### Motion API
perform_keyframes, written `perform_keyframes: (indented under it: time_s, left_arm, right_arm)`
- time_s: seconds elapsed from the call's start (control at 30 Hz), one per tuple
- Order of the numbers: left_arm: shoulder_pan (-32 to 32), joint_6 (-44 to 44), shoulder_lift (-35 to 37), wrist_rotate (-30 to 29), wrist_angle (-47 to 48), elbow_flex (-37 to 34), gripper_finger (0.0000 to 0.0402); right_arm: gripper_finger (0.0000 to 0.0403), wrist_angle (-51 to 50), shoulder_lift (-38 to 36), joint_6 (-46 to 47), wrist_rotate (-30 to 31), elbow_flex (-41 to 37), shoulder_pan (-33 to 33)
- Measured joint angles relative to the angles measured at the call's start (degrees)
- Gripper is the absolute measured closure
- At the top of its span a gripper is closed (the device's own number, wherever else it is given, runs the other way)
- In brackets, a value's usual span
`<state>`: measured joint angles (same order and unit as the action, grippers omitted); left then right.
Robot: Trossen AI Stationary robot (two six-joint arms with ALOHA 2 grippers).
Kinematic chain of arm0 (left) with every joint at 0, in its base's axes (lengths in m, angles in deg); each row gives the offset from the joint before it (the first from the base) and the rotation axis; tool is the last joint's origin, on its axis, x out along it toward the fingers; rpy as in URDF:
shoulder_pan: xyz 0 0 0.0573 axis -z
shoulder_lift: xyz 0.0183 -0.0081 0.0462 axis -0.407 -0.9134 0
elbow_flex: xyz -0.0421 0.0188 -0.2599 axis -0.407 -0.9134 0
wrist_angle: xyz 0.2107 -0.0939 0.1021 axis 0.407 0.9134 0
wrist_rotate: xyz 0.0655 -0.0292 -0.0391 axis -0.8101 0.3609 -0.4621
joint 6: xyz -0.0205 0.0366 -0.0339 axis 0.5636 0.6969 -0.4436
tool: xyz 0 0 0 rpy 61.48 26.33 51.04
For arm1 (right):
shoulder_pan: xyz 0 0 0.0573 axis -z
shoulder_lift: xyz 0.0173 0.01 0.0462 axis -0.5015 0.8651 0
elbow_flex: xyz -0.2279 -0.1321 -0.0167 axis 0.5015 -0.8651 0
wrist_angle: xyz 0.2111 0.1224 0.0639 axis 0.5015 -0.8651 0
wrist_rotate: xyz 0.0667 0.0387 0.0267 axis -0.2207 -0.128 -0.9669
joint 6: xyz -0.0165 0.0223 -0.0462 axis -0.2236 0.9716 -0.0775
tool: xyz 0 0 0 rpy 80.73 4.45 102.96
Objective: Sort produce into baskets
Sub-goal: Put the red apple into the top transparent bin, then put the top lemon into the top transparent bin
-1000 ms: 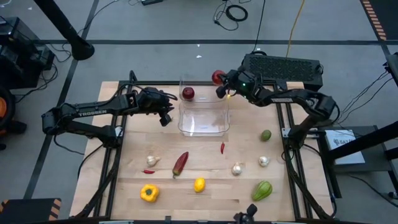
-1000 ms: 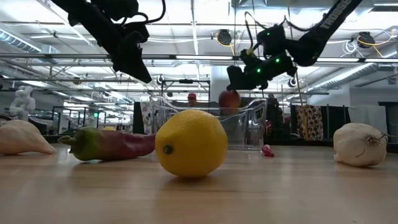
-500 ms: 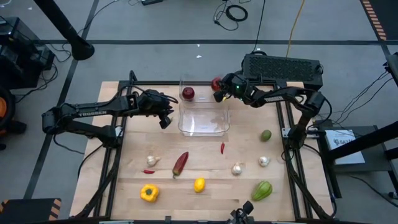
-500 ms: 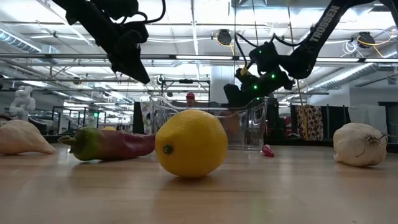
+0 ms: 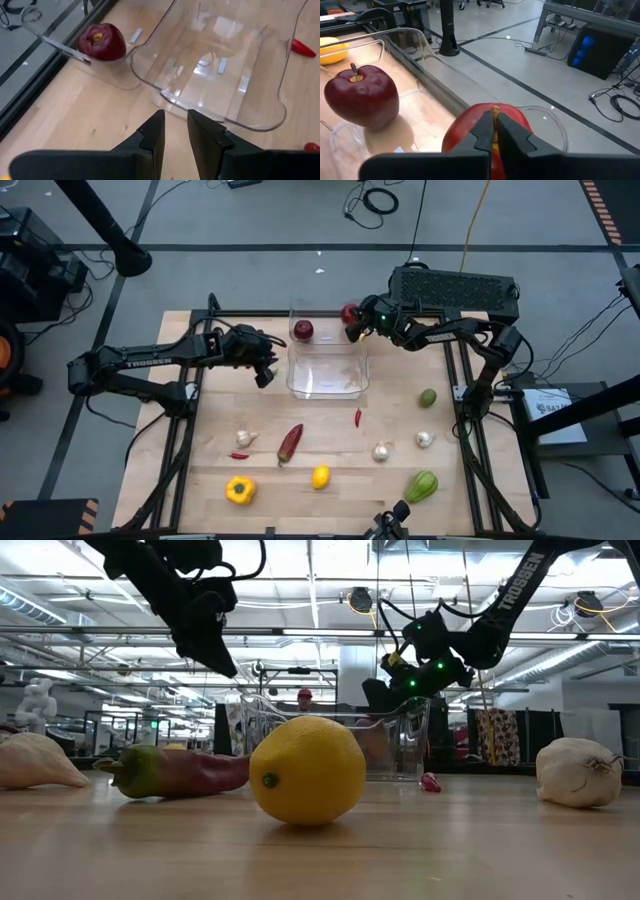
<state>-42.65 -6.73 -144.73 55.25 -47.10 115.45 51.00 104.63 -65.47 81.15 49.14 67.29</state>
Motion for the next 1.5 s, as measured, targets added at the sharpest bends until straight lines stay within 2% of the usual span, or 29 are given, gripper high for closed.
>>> perform_keyframes:
  time_s: [0.27, 0.43, 0.53, 0.7, 0.87, 1.0, 1.13, 1.5]
  left_arm:
    - [-0.02, 0.02, -0.02, 0.0, 0.59, 0.0, 0.0311]
    - [-0.02, 0.07, -0.02, -0.03, 0.9, 0.0, 0.0311]
    - [-0.02, 0.11, -0.01, -1.38, 0.91, 0.0, 0.0311]
    - [-0.02, 0.13, -0.01, -3.06, 1.02, 0.0, 0.0311]
    - [-0.02, 0.11, 0.0, -3.06, 1.03, 0.0, 0.0311]
    - [-0.02, 0.0, 0.0, -3.08, 1.03, 0.0, 0.0311]
    - [-0.02, -0.04, -0.02, -3.08, 0.57, 0.0, 0.0311]
    - [-0.02, -0.75, 0.0, -3.37, 1.09, -0.84, 0.0311]
  right_arm:
    - [0.0346, -0.07, -0.44, 1.16, -0.04, 0.0, -0.06]
    - [0.0333, -3.7, -7.64, -0.16, -0.09, 0.0, -1.81]
    - [0.033, -10.1, -15.41, -2.91, -0.22, 0.0, -4.41]
    - [0.033, -26.88, -28.97, -3.05, -0.22, 0.02, -10.28]
    - [0.033, -43.02, -36.51, 1.46, -0.21, 0.02, -17.17]
    - [0.033, -49.11, -37.8, 3.97, -0.08, -0.01, -22.36]
    - [0.033, -48.91, -37.82, 2.67, 0.02, -0.02, -25.2]
    - [0.033, -51.62, -37.8, 1.24, 0.09, -0.02, -26.45]
